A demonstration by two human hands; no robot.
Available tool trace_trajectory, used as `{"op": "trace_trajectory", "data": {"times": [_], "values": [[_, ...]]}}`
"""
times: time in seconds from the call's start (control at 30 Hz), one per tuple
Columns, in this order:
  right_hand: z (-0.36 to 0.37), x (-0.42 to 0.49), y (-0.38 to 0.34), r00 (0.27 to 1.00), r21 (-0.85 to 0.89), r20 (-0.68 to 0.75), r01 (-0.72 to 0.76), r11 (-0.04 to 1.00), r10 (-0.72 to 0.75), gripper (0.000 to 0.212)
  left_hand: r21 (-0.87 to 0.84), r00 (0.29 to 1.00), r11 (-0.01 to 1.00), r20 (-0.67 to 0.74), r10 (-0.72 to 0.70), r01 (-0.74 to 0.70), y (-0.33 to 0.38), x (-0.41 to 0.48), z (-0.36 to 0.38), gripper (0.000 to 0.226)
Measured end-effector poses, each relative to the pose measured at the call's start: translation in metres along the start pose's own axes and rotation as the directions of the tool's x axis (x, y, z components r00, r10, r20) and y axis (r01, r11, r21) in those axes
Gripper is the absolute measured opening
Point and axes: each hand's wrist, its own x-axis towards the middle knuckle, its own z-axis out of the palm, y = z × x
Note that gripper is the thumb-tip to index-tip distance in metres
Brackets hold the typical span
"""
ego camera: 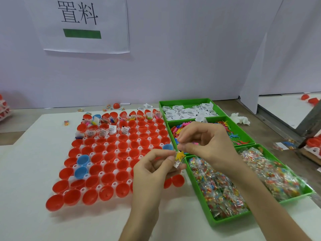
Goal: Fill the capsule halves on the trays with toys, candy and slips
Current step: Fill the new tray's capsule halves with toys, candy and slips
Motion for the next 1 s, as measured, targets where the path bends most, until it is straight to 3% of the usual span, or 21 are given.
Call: {"op": "trace_trajectory", "data": {"times": [0.47, 0.63, 0.83, 1.0], "values": [[0.0053, -0.0017, 0.0045, 0.998, -0.122, 0.018, 0.060, 0.991, -0.058, 0.009, -0.125, 0.997, 0.989, 0.012, -0.073, 0.074, -0.0008, -0.0015, 0.0051, 0.012], [0.0076, -0.0022, 0.0048, 1.000, -0.190, 0.020, -0.015, 0.982, 0.019, 0.010, -0.161, 0.997, 0.984, 0.000, -0.080, 0.079, 0.0014, 0.0000, 0.0027, 0.028], [0.0102, -0.0013, 0.0032, 0.992, -0.127, -0.021, -0.124, 0.984, 0.123, 0.019, -0.119, 0.992, 0.993, -0.127, 0.006, -0.021, -0.0001, 0.0005, 0.0019, 0.017], [0.0111, -0.0020, 0.0026, 0.985, -0.169, 0.036, -0.158, 0.973, 0.166, 0.018, 0.039, 0.970, 0.988, -0.190, 0.154, -0.149, -0.0011, -0.0012, 0.0015, 0.012]]}}
